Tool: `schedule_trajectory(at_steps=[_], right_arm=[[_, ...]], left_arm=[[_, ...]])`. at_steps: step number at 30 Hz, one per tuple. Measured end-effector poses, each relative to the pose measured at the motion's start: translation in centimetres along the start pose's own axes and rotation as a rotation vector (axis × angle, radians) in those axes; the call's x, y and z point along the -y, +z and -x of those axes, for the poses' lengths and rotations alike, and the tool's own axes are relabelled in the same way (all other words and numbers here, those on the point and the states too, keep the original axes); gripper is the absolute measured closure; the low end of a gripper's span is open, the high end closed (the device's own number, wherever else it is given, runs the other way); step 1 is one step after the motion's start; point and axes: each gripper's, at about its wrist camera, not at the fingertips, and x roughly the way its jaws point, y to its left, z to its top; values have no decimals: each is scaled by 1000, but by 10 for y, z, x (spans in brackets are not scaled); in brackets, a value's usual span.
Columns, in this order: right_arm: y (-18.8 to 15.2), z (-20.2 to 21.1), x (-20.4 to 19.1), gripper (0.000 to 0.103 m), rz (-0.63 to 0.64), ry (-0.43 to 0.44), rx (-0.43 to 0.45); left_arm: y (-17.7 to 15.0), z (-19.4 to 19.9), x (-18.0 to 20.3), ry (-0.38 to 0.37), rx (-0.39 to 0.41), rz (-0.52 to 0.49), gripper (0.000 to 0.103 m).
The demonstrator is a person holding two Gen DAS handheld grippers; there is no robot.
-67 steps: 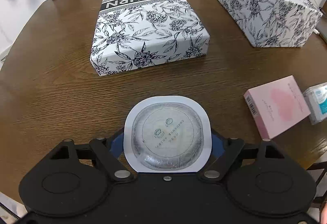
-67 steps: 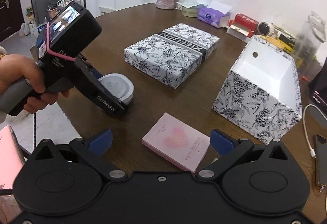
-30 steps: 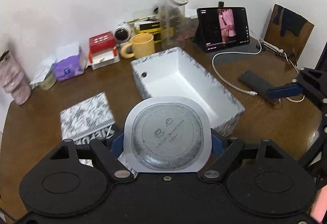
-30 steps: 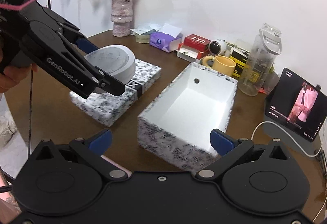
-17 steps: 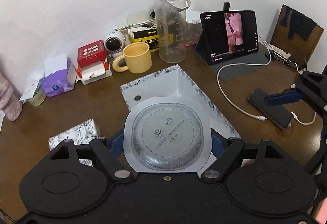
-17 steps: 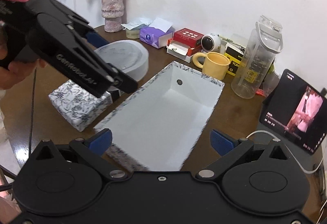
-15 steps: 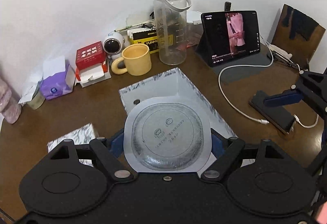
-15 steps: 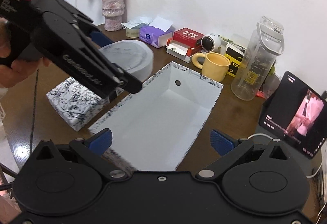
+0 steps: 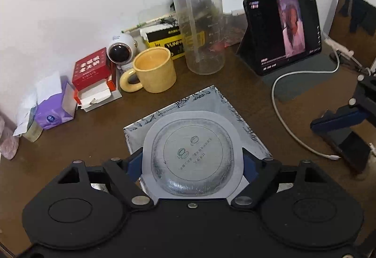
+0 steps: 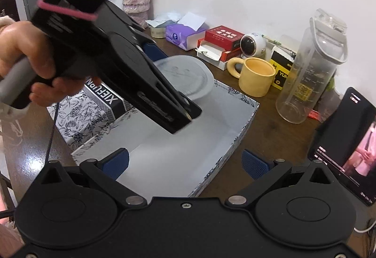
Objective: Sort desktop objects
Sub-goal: 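Lift the compact case with the left gripper over the open floral box, then lower the compact case into the floral box and open the left gripper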
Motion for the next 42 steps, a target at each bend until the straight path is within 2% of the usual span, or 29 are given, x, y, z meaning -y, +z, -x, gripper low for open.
schedule_trajectory(at_steps=[10,20,32,42], right_arm=[[10,-30,28,0,23,68,-40],[10,-57,44,0,26,111,-70],[2,-77,49,0,4,161,-96],[-3,-91,55,0,-32,189,-102]], left_arm=[[14,-56,3,6,-79,-79,23],[14,-93,12,2,-121,-159,23],[7,-122,13,0,-166,-181,24],[7,-139,14,5,-195,-143,24]])
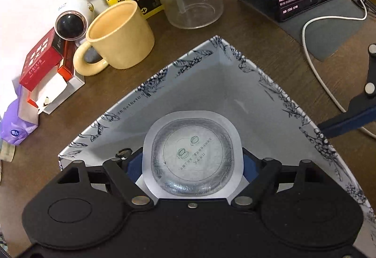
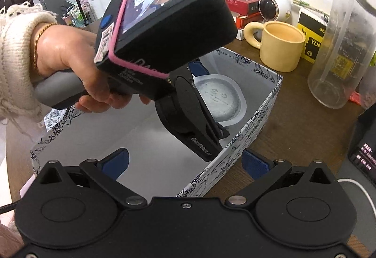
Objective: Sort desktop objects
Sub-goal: 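Lower the compact case into the floral box and open the left gripper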
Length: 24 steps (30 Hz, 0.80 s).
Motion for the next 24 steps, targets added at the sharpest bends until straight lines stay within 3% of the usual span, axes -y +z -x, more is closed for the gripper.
schedule_trajectory(at_steps=[24], right_arm=[[-5,-14,4,0,-12,33,-17]], left_arm=[[-1,-20,-14,-57,-84,87,19]])
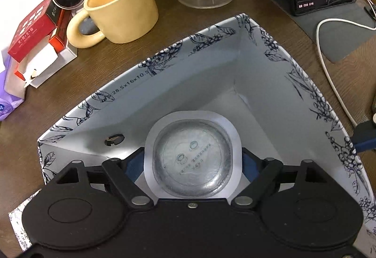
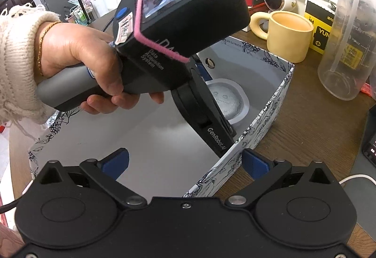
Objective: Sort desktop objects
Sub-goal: 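Lower the compact case into the floral box and open the left gripper, then withdraw the left tool from the box while moving the right tool toward the pink palette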
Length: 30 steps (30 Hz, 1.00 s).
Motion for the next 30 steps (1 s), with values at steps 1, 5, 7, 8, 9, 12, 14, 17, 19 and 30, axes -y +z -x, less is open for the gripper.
schedule_trajectory(at_steps=[1,5,7,8,9,12,14,17,19,30], right_arm=[[0,0,0,0,2,-2,-1],[-1,2,-1,0,3,-12,3],[-1,4,0,0,4,-19,11],[-1,6,0,0,4,-23,15],[0,7,0,0,4,-28,18],[1,12,-2,0,3,-43,30],[2,17,-4,0,7,-51,37],[4,24,-9,0,15,-62,43],[7,28,-13,0,22,-66,47],[17,45,-43,0,63,-109,80]], left_arm=[[0,1,1,6,6,-6,18],[-2,8,3,32,46,-34,15],[-2,14,3,35,66,-38,15],[-3,18,3,36,74,-39,15],[-4,21,3,41,84,-38,14],[-6,36,2,82,123,-29,6],[-8,49,0,104,158,-19,4],[-9,69,-8,119,193,2,1],[-11,82,-11,126,214,16,1],[-46,130,-17,142,278,14,0]])
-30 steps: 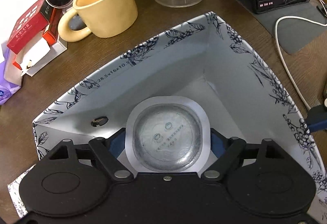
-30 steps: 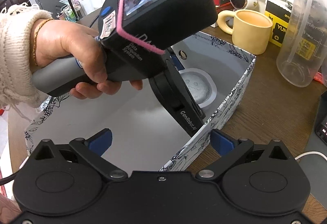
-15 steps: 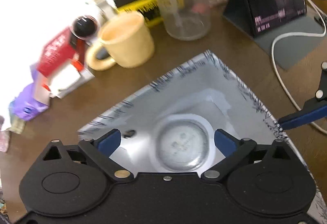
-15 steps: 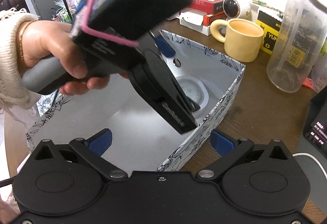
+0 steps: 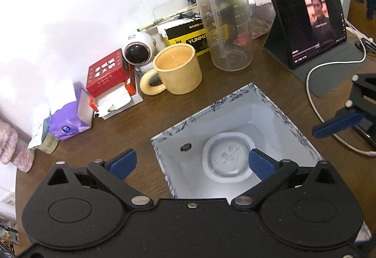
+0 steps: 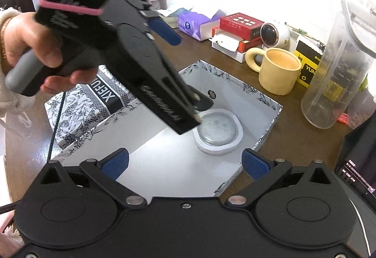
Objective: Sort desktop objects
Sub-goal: 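Withdraw the left tool from the box while moving the right tool toward the pink palette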
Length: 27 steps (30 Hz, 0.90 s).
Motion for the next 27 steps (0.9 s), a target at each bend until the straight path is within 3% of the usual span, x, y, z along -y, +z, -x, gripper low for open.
schedule_trajectory(at_steps=[19,27], right_arm=[[1,35,-67,0,-12,-88,11],[-3,57,-95,0,-22,-110,26]], left_arm=[[-60,80,-15,-34,22,19,0],[-88,115,-18,-85,0,4,0]])
